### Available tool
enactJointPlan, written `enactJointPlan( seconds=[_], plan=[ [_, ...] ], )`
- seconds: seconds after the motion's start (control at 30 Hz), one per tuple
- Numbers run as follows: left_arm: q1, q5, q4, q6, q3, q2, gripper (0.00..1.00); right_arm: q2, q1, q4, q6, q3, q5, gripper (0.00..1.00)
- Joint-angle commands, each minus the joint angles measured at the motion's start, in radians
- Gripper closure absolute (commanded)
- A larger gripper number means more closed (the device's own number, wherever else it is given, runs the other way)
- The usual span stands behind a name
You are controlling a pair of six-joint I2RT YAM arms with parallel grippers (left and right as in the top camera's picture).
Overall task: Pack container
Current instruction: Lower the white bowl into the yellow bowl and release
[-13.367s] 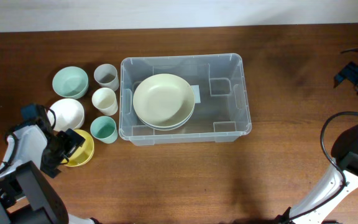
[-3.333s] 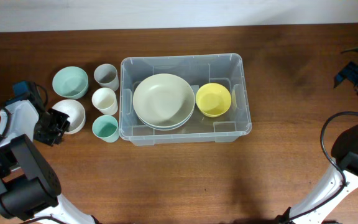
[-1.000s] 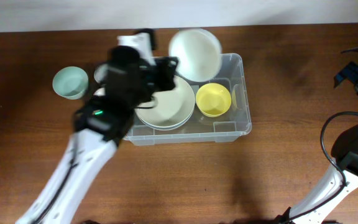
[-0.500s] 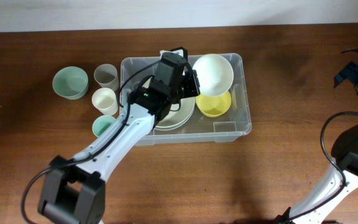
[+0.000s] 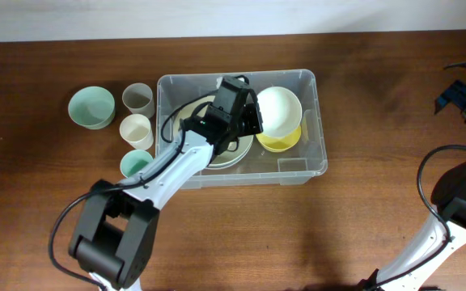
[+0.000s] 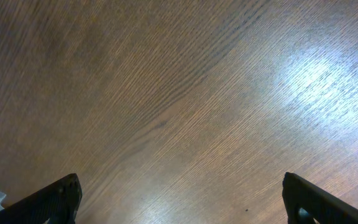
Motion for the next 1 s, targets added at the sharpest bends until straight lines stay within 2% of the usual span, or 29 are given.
enactJointPlan(
  seconds=[0.0, 0.57, 0.63, 0.77, 0.97],
  plan=[
    [-0.021, -0.003, -0.004, 0.016, 0.013, 0.027, 0.99, -0.031, -0.001, 0.001, 0.004, -0.004, 0.002, 0.01],
    [-0.032, -0.004, -0.016, 0.016, 0.013, 0.029, 0.98, -0.031, -0.001, 0.001, 0.004, -0.004, 0.002, 0.01],
    [-0.032, -0.004, -0.016, 0.016, 0.013, 0.029, 0.89, -0.031, -0.001, 0.001, 0.004, -0.004, 0.002, 0.01],
    [-0.032, -0.003, -0.017, 0.016, 0.013, 0.029, 0.85, -0.031, -0.001, 0.001, 0.004, -0.004, 0.002, 0.01],
    [-0.032, -0.004, -0.015, 0.016, 0.013, 0.029, 0.7, -0.031, -0.001, 0.001, 0.004, -0.004, 0.002, 0.01]
  ],
)
